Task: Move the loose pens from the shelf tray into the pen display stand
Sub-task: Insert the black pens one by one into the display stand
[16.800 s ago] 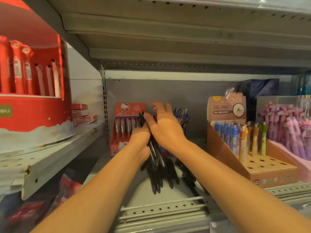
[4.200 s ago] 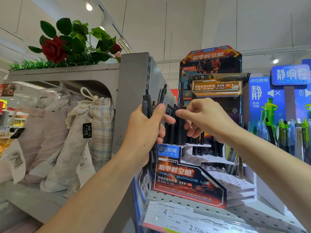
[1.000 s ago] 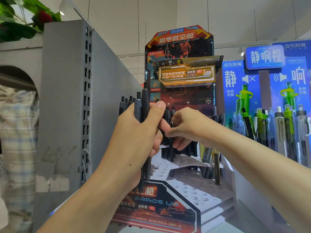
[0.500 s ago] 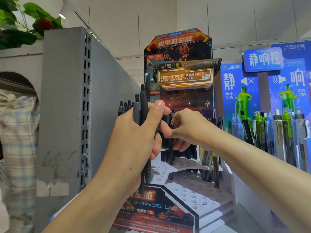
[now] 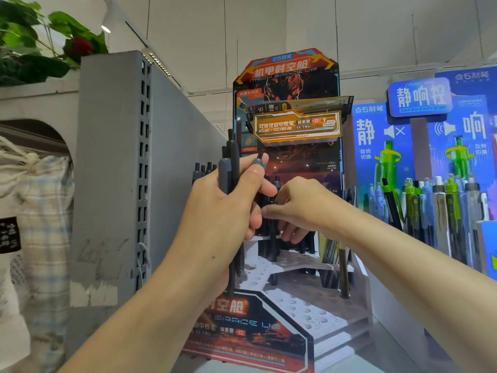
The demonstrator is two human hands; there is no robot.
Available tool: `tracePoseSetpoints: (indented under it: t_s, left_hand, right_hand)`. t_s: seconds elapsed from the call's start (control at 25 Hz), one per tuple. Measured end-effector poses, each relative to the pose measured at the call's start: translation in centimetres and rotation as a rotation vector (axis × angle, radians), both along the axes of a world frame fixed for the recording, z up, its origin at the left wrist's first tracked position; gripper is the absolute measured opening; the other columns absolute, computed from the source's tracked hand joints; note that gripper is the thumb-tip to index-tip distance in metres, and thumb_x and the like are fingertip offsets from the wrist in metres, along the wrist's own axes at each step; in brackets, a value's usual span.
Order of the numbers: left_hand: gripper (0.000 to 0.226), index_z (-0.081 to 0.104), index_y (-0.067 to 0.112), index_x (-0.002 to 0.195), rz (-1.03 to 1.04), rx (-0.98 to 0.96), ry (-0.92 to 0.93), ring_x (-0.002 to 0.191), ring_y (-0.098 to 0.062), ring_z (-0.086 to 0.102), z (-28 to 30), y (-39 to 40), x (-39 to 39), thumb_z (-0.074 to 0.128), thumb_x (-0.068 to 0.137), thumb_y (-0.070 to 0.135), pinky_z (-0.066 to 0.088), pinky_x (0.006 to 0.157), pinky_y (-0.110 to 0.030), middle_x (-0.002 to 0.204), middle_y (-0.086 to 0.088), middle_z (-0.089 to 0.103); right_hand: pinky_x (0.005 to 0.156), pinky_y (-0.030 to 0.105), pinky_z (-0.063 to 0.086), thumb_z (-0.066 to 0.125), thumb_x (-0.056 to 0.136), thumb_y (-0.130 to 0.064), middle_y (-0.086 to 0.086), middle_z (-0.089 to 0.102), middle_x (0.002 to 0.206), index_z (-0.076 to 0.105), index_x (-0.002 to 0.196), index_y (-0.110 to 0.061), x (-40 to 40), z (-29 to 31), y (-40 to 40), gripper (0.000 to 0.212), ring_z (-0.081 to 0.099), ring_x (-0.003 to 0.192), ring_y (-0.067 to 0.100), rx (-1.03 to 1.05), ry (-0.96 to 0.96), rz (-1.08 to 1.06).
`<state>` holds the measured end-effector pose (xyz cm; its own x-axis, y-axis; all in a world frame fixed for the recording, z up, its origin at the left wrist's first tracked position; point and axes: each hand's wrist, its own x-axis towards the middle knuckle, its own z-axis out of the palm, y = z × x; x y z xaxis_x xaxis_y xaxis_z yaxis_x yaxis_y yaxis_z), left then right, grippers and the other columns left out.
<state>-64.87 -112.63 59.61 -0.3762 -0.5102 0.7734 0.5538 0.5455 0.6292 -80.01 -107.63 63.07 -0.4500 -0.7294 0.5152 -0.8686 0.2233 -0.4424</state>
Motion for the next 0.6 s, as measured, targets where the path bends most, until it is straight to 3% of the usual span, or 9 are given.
tracePoseSetpoints:
  t_s: [0.12,0.2,0.28,0.36,0.48,0.6]
  left_hand:
    - [0.023,0.065,0.033,0.121,-0.036,0.0,0.01,0.048,-0.007,0.044,0.2,0.3,-0.2,0.054,0.103,0.026,0.037,0.041,-0.018,0.078,0.005,0.071]
    - [0.023,0.061,0.031,0.121,-0.096,0.055,0.024,0.047,-0.006,0.043,0.6,0.7,-0.5,0.052,0.103,0.02,0.035,0.039,-0.018,0.072,0.004,0.069]
    - [0.022,0.059,0.031,0.115,-0.117,0.094,0.032,0.046,-0.005,0.044,1.1,1.0,-0.9,0.05,0.103,0.014,0.035,0.038,-0.018,0.064,0.005,0.066]
    - [0.022,0.06,0.032,0.11,-0.111,0.099,0.039,0.046,-0.003,0.046,1.6,1.2,-1.2,0.049,0.103,0.014,0.038,0.039,-0.017,0.059,0.008,0.064]
    - [0.022,0.063,0.03,0.122,-0.115,0.078,-0.003,0.052,-0.005,0.053,1.9,1.4,-1.7,0.052,0.104,0.024,0.044,0.043,-0.018,0.076,-0.001,0.07]
    - [0.022,0.067,0.028,0.12,-0.129,0.099,-0.03,0.069,-0.013,0.071,1.5,1.4,-1.9,0.051,0.105,0.028,0.058,0.056,-0.025,0.092,-0.004,0.078]
  right_hand:
    - [0.064,0.035,0.063,0.067,0.096,-0.038,0.001,0.073,0.073,0.069,0.096,-0.011,0.6,1.2,1.2,0.027,0.072,0.064,0.017,-0.206,0.1,0.067]
    - [0.057,0.029,0.059,0.063,0.099,-0.027,0.0,0.067,0.069,0.073,0.096,-0.008,1.0,2.3,2.5,0.021,0.064,0.061,0.011,-0.303,-0.134,0.368]
    - [0.058,0.026,0.057,0.058,0.102,-0.021,0.005,0.064,0.077,0.076,0.099,-0.008,1.2,3.0,4.0,0.022,0.061,0.066,0.011,-0.242,-0.333,0.642]
    - [0.061,0.024,0.055,0.057,0.103,-0.022,0.006,0.059,0.085,0.075,0.106,-0.008,1.1,3.1,4.8,0.023,0.059,0.074,0.01,-0.17,-0.401,0.774]
    - [0.067,0.026,0.049,0.059,0.101,-0.03,0.011,0.048,0.089,0.071,0.112,-0.006,0.9,2.9,5.2,0.029,0.054,0.079,0.016,-0.136,-0.368,0.746]
    - [0.069,0.026,0.052,0.057,0.102,-0.025,0.01,0.059,0.083,0.075,0.112,-0.009,1.0,2.9,5.1,0.026,0.06,0.073,0.015,-0.24,-0.428,0.682]
